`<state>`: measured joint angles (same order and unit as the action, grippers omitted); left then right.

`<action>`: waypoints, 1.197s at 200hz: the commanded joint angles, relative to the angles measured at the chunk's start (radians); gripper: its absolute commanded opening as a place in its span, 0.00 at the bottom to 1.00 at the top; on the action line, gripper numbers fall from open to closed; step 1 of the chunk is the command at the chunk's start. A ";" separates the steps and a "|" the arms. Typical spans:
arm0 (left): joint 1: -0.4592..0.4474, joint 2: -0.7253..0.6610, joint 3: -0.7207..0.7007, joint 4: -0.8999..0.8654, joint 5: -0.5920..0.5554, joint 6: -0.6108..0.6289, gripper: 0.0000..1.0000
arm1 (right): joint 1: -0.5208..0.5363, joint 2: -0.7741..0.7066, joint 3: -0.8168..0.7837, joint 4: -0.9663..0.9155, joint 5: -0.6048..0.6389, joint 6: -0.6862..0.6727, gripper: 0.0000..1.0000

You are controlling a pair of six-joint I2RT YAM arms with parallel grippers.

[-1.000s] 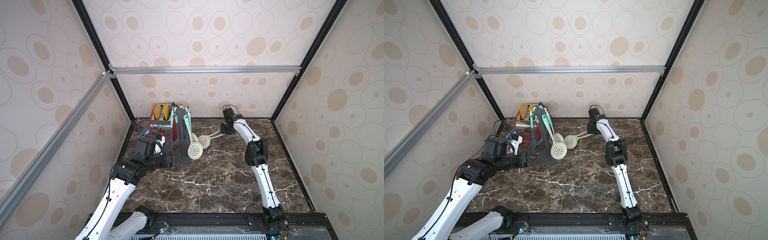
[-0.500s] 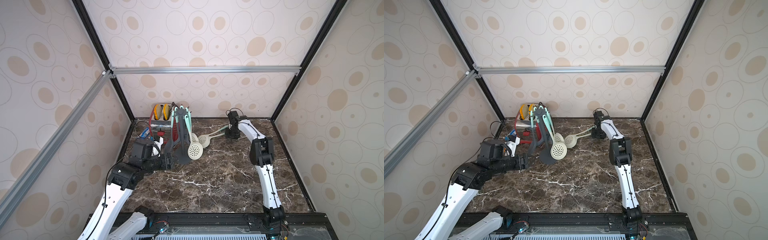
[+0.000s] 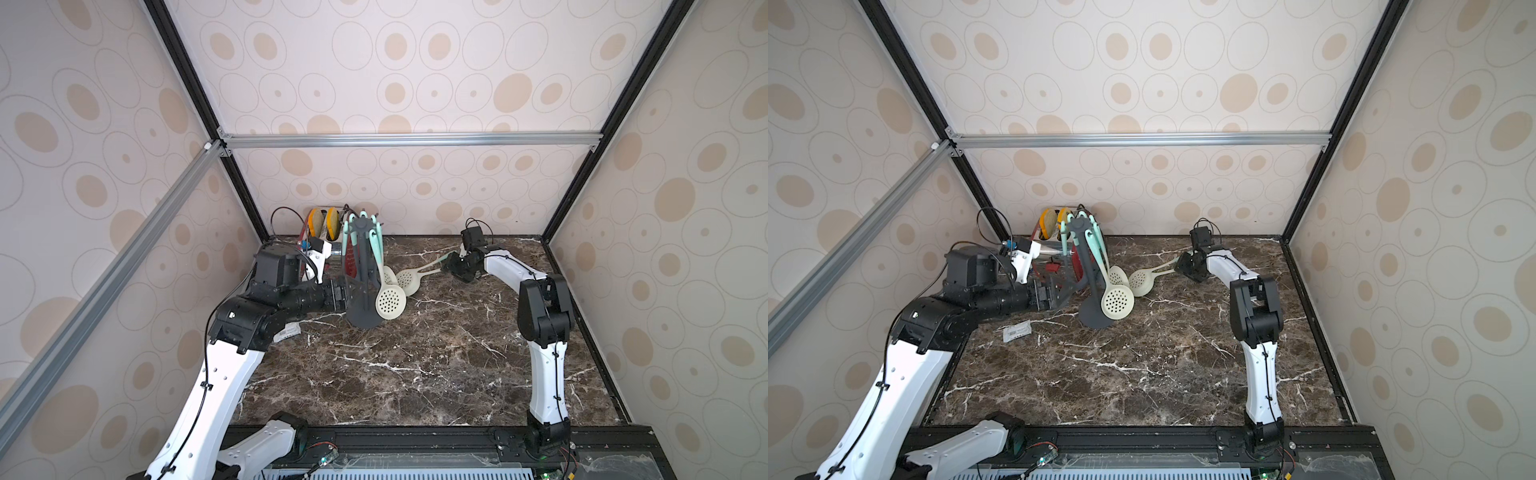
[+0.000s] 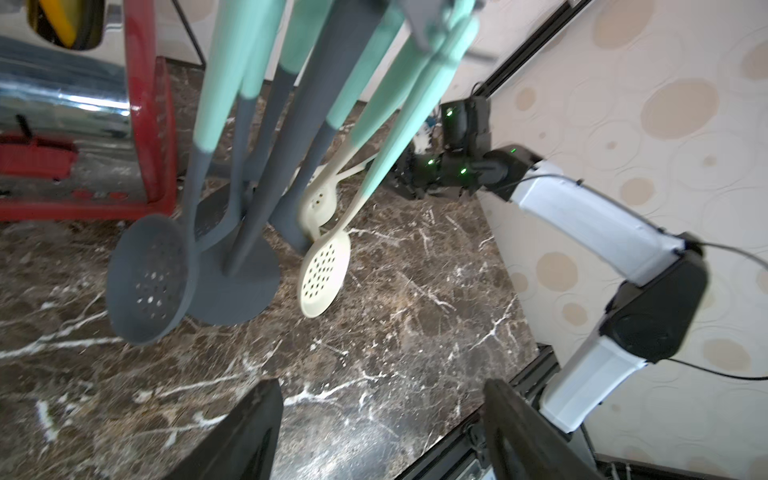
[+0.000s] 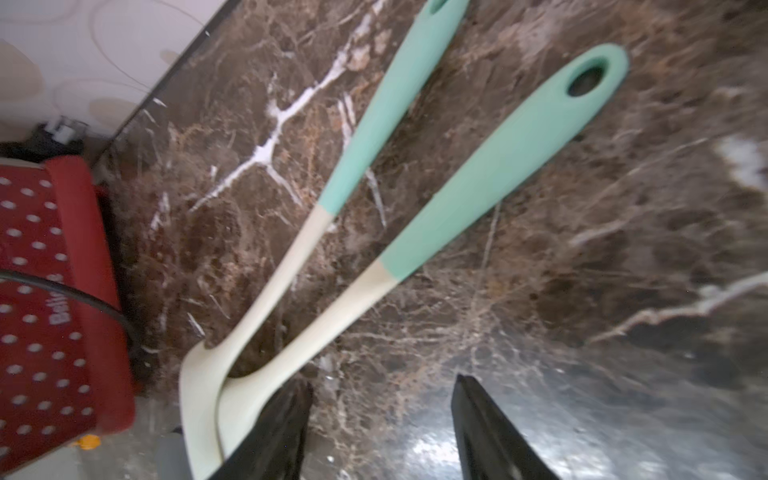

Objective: Hang the skimmer on the kitchen utensil rack
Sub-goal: Pick up the skimmer from the center of the board.

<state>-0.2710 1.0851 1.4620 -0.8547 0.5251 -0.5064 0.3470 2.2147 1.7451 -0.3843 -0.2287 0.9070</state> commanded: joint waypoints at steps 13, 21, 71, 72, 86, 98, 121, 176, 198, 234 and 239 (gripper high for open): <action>0.100 0.041 0.064 0.159 0.173 -0.128 0.78 | 0.008 0.024 -0.009 0.154 -0.031 0.199 0.57; 0.112 0.048 0.076 0.165 0.173 -0.133 0.78 | 0.008 0.030 -0.006 0.158 -0.028 0.219 0.56; 0.145 0.094 0.200 0.118 0.144 -0.094 0.78 | 0.009 0.031 -0.055 0.166 0.007 0.301 0.54; 0.144 0.095 0.202 0.117 0.145 -0.093 0.78 | 0.008 0.031 -0.057 0.167 0.007 0.303 0.54; 0.144 0.102 0.216 0.111 0.145 -0.087 0.78 | 0.009 0.036 -0.071 0.183 0.005 0.321 0.53; 0.144 0.102 0.215 0.111 0.147 -0.085 0.78 | 0.009 0.044 -0.074 0.189 -0.001 0.329 0.53; 0.145 0.095 0.201 0.113 0.148 -0.083 0.78 | 0.009 0.056 -0.080 0.208 -0.004 0.340 0.52; 0.145 0.083 0.188 0.106 0.148 -0.072 0.78 | 0.007 0.123 -0.073 0.234 -0.013 0.356 0.50; 0.144 0.079 0.182 0.102 0.147 -0.067 0.78 | 0.006 0.154 -0.063 0.223 -0.013 0.352 0.47; 0.145 0.076 0.175 0.101 0.143 -0.063 0.78 | -0.002 0.190 -0.056 0.218 -0.018 0.344 0.33; 0.145 0.076 0.175 0.100 0.142 -0.061 0.78 | -0.002 0.198 -0.052 0.214 -0.021 0.342 0.31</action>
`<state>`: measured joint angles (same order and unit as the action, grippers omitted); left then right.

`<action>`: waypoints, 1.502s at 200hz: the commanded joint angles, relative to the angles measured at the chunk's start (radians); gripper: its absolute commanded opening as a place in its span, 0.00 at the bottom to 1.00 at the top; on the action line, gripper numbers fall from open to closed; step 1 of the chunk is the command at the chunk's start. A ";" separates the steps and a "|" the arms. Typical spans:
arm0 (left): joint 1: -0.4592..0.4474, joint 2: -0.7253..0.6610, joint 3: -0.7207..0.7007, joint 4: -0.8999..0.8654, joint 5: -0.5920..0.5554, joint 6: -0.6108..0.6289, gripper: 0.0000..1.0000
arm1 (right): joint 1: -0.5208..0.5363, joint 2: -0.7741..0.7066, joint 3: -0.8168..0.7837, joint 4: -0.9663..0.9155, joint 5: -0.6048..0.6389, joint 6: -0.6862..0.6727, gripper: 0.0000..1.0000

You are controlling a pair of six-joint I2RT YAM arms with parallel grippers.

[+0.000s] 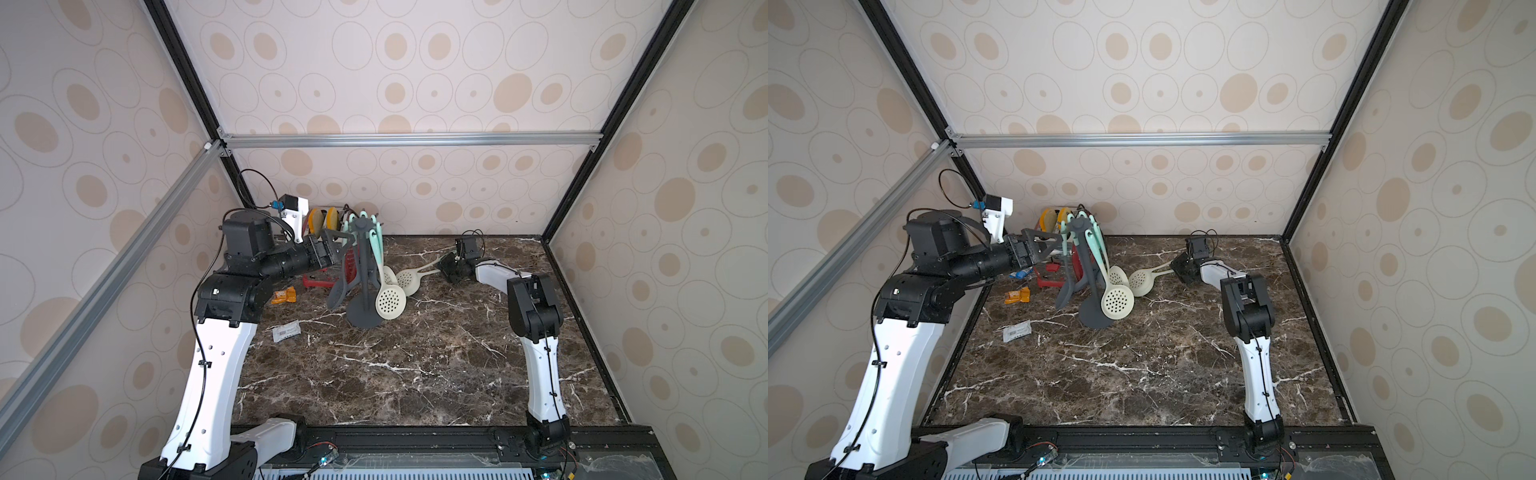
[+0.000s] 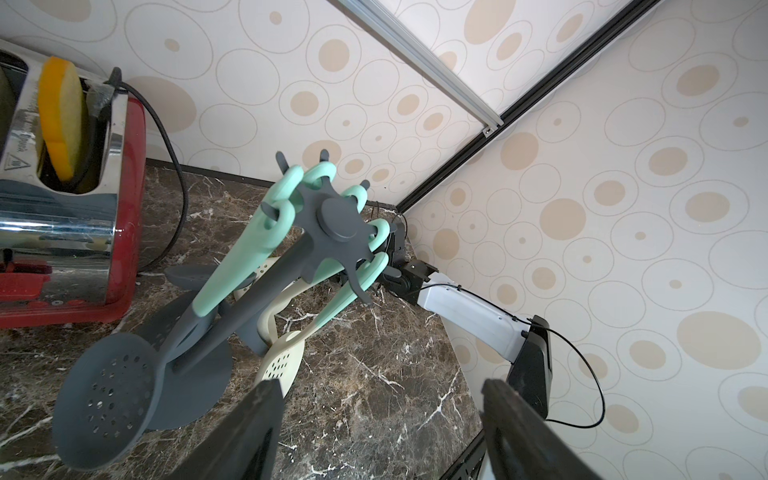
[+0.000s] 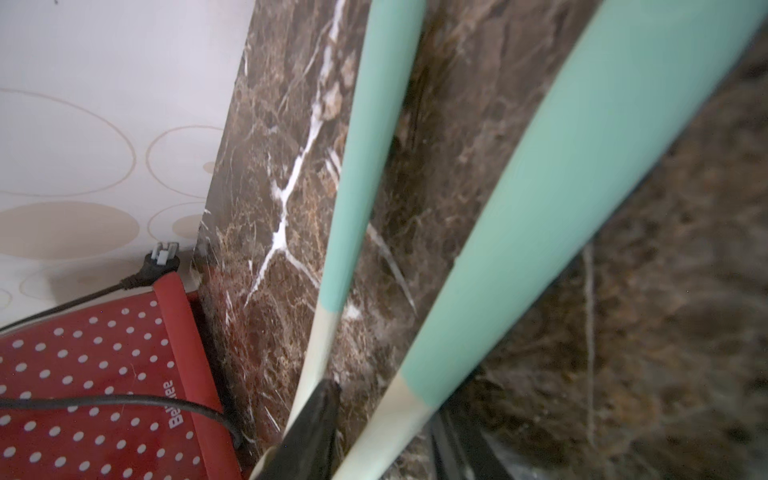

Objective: Hang the skimmer on the kitchen utensil rack
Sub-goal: Pick up the skimmer from the center of the board.

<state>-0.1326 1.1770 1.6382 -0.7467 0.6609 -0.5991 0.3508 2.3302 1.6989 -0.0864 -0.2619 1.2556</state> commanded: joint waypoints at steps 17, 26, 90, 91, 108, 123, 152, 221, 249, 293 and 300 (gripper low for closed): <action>0.006 -0.014 -0.001 -0.008 0.006 0.032 0.78 | -0.012 0.101 0.008 -0.094 0.005 -0.017 0.24; 0.006 -0.015 -0.003 -0.011 0.006 0.032 0.78 | -0.016 0.108 0.013 -0.094 -0.002 -0.024 0.17; 0.006 -0.057 -0.009 -0.061 -0.025 0.063 0.76 | -0.052 -0.044 -0.097 -0.055 -0.055 -0.124 0.00; 0.006 -0.059 -0.009 -0.064 -0.031 0.065 0.76 | -0.052 -0.050 -0.100 -0.054 -0.056 -0.126 0.00; 0.005 -0.097 -0.014 -0.114 -0.090 0.099 0.78 | -0.065 -0.158 -0.190 -0.050 -0.053 -0.164 0.00; -0.014 -0.130 -0.036 -0.164 -0.164 0.135 0.78 | -0.074 -0.267 -0.281 -0.056 -0.047 -0.214 0.00; -0.082 -0.182 -0.073 -0.255 -0.280 0.173 0.78 | -0.092 -0.500 -0.483 -0.093 -0.031 -0.352 0.00; -0.169 -0.238 -0.053 -0.274 -0.258 0.138 0.80 | -0.090 -1.070 -0.631 -0.372 0.002 -0.929 0.00; -0.171 -0.194 -0.001 -0.207 -0.128 0.118 0.78 | -0.084 -1.241 -0.588 -0.435 -0.125 -1.077 0.00; -0.244 -0.125 0.068 -0.121 -0.144 0.068 0.77 | 0.098 -1.371 -0.473 -0.517 0.005 -1.082 0.00; -0.277 -0.115 0.080 -0.118 -0.176 0.070 0.77 | 0.141 -1.372 -0.450 -0.535 0.057 -1.062 0.00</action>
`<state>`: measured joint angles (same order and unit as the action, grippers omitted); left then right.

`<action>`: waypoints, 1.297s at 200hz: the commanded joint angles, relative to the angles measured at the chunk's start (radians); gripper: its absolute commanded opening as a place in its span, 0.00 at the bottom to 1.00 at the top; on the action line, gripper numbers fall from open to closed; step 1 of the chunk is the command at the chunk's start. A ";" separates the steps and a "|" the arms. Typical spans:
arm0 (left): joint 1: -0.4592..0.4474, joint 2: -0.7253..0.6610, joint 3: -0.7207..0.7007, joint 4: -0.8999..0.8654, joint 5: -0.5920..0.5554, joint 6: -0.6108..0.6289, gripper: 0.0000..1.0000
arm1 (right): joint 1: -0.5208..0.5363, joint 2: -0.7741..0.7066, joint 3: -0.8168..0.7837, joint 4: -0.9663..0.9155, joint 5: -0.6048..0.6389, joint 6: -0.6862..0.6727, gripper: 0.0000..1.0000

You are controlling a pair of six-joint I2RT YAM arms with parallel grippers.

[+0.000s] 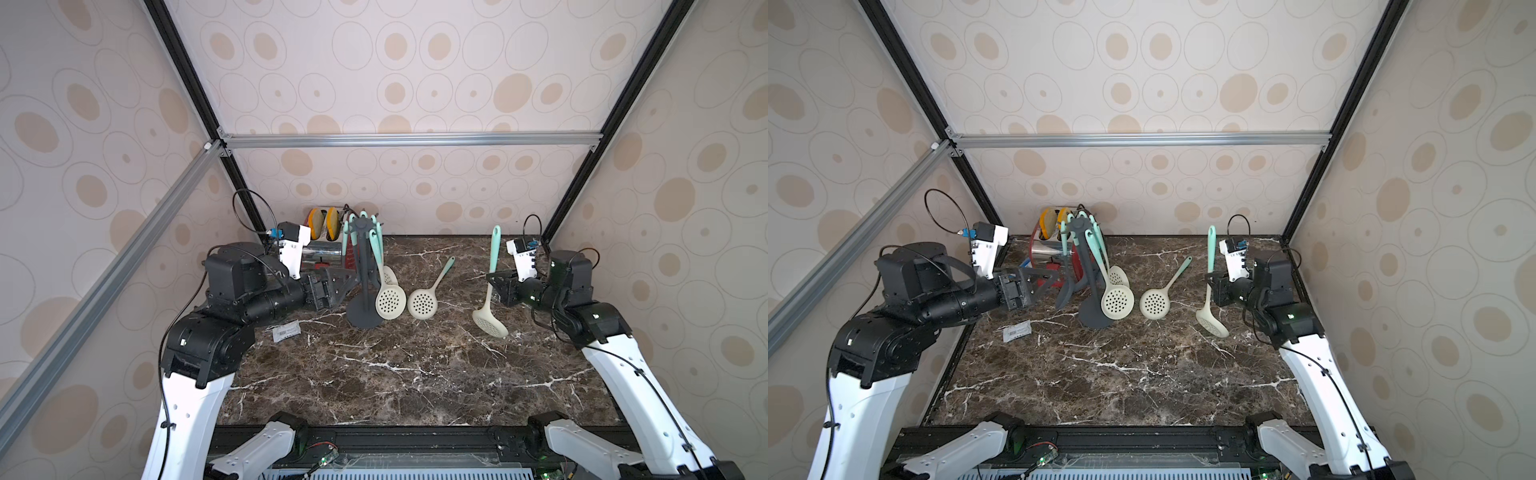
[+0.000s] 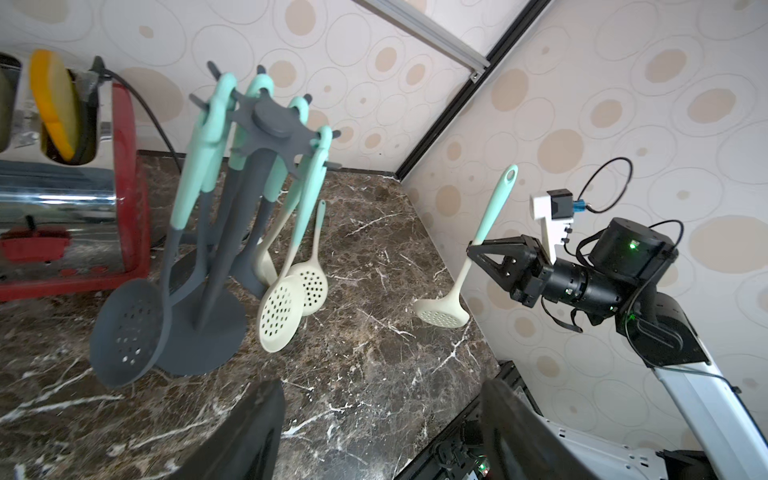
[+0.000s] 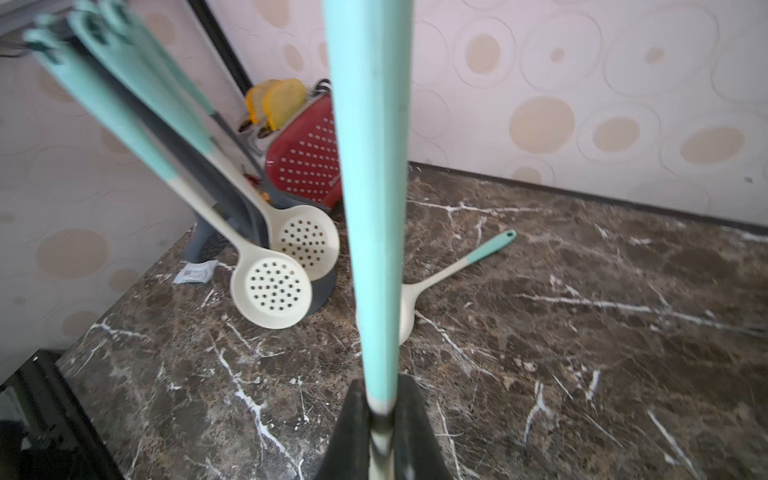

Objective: Hang the skimmer on the kitchen utensil rack
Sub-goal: Pick up the skimmer from the center of the board.

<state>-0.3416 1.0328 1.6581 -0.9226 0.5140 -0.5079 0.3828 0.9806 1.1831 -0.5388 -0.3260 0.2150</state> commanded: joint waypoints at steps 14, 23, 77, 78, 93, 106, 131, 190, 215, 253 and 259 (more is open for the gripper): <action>-0.147 0.051 0.074 0.068 -0.100 -0.018 0.78 | 0.204 -0.023 0.103 -0.104 0.233 0.028 0.00; -0.205 0.062 0.074 0.083 -0.149 -0.014 0.78 | 0.268 -0.021 0.122 -0.108 0.309 0.060 0.00; -0.443 0.116 0.014 0.270 -0.286 0.005 0.78 | 0.529 0.075 0.232 -0.128 0.499 0.216 0.00; -0.445 0.118 0.013 0.274 -0.285 0.005 0.78 | 0.532 0.077 0.234 -0.127 0.501 0.219 0.00; -0.472 0.134 -0.005 0.338 -0.288 0.005 0.77 | 0.573 0.101 0.259 -0.116 0.512 0.252 0.00; -0.482 0.144 -0.019 0.375 -0.286 0.003 0.78 | 0.606 0.122 0.279 -0.108 0.526 0.270 0.00; -0.489 0.166 -0.029 0.421 -0.272 -0.004 0.78 | 0.643 0.146 0.306 -0.088 0.524 0.289 0.00; -0.519 0.244 -0.031 0.483 -0.247 -0.023 0.75 | 0.691 0.195 0.347 -0.041 0.474 0.314 0.00; -0.522 0.272 -0.027 0.479 -0.260 -0.026 0.64 | 0.718 0.204 0.361 -0.040 0.488 0.311 0.00; -0.522 0.277 -0.023 0.453 -0.309 -0.009 0.39 | 0.720 0.178 0.334 -0.021 0.495 0.311 0.00; -0.523 0.279 -0.023 0.451 -0.311 -0.009 0.33 | 0.720 0.178 0.333 -0.023 0.496 0.312 0.00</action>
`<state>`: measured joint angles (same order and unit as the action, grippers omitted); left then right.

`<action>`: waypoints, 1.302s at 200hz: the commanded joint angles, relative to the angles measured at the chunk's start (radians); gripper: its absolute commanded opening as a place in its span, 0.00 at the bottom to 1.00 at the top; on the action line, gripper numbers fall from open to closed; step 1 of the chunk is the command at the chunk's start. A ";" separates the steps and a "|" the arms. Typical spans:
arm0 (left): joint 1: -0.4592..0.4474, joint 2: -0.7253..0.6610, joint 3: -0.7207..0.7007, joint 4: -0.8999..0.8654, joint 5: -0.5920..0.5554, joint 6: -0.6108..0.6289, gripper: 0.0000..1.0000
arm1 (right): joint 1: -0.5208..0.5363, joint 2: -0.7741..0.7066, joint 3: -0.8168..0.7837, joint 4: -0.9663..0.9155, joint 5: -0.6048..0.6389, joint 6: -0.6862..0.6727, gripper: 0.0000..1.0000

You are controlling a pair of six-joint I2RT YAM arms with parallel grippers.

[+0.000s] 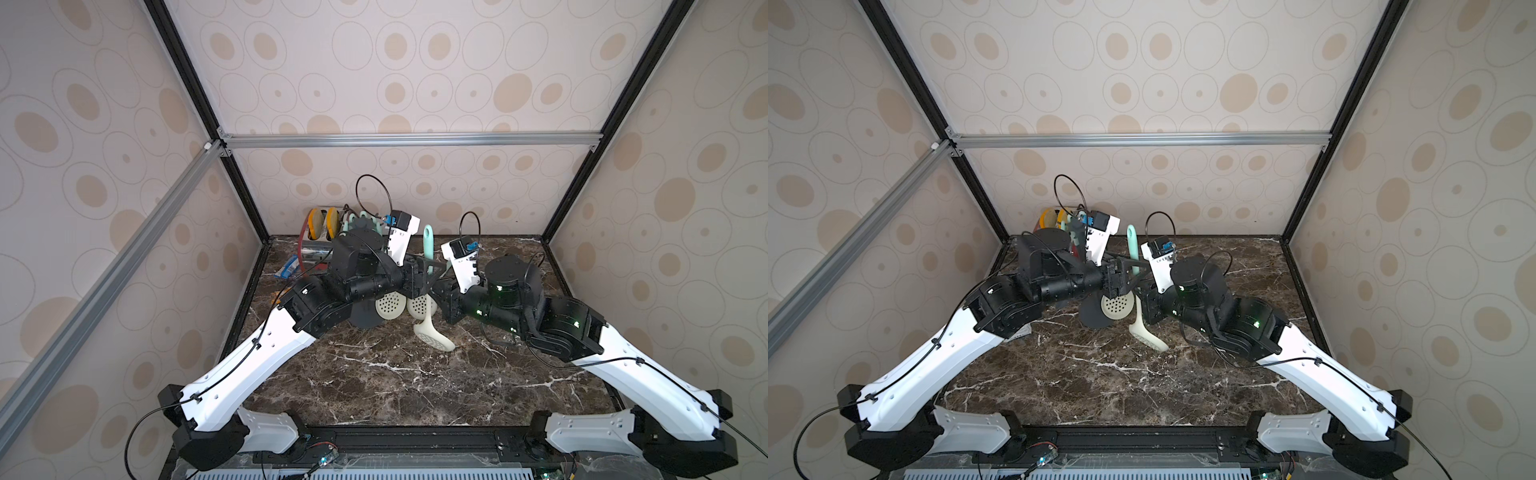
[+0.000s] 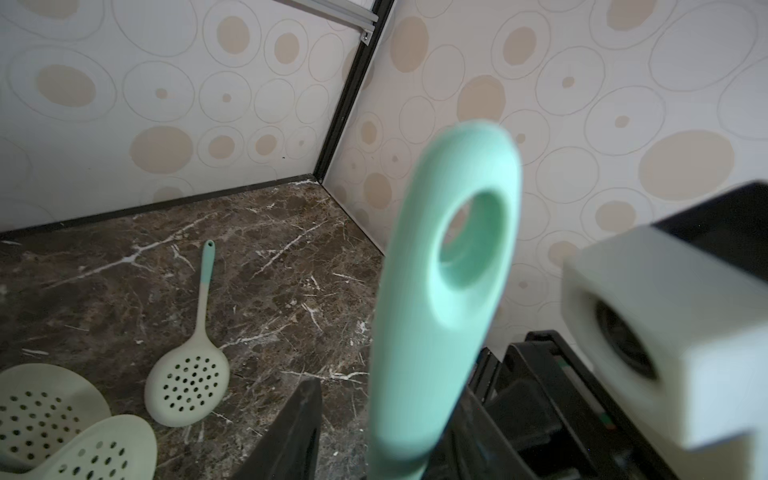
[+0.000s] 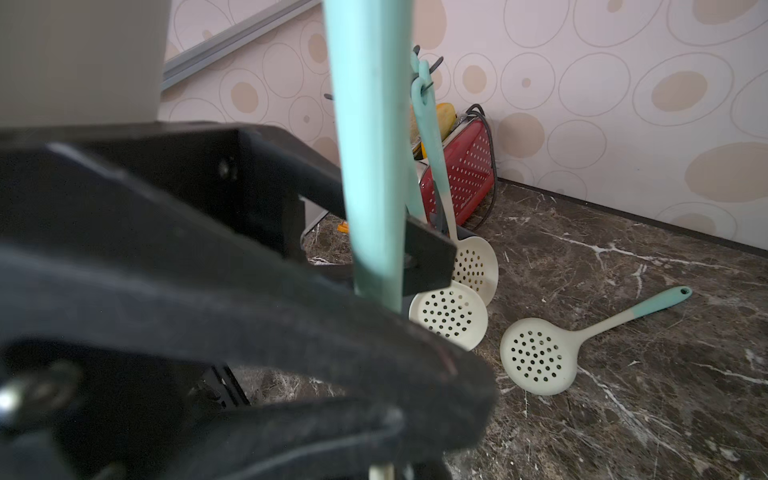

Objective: Hang the skimmer on the kitchen utensil rack
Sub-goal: Pick up the skimmer from the center of the board.

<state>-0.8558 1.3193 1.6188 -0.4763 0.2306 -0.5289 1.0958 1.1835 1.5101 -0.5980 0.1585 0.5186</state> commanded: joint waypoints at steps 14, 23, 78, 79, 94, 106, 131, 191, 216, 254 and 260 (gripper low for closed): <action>-0.008 -0.005 0.027 -0.015 -0.034 0.012 0.14 | 0.008 -0.032 -0.005 0.041 0.014 0.008 0.00; -0.008 -0.007 0.035 -0.033 -0.040 0.018 0.02 | 0.007 -0.039 -0.018 0.050 0.016 0.007 0.00; 0.141 -0.078 0.056 -0.063 0.224 0.029 0.00 | -0.139 -0.171 -0.131 0.147 -0.262 -0.103 0.77; 0.145 -0.078 0.056 -0.061 0.233 0.027 0.00 | -0.146 -0.172 -0.133 0.150 -0.281 -0.102 0.77; 0.191 -0.080 0.091 -0.057 0.360 0.028 0.00 | -0.263 -0.179 -0.157 0.241 -0.585 -0.054 0.82; 0.200 -0.078 0.123 -0.048 0.446 0.027 0.00 | -0.314 -0.161 -0.165 0.339 -0.772 0.005 0.82; 0.201 -0.085 0.156 0.051 0.580 -0.032 0.00 | -0.321 -0.099 -0.156 0.569 -0.989 0.138 0.82; 0.201 -0.101 0.184 0.186 0.648 -0.124 0.00 | -0.269 -0.024 -0.137 0.759 -1.064 0.248 0.79; 0.200 -0.097 0.181 0.203 0.653 -0.135 0.00 | -0.210 0.012 -0.140 0.827 -1.072 0.270 0.62; 0.201 -0.115 0.171 0.176 0.633 -0.106 0.00 | -0.198 0.002 -0.152 0.826 -1.015 0.242 0.15; 0.202 -0.120 0.172 0.152 0.616 -0.088 0.00 | -0.197 -0.006 -0.149 0.790 -0.994 0.214 0.07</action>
<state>-0.6518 1.2270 1.7683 -0.3256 0.8520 -0.6388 0.8982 1.2045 1.3605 0.1955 -0.8837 0.7731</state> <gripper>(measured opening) 0.166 0.201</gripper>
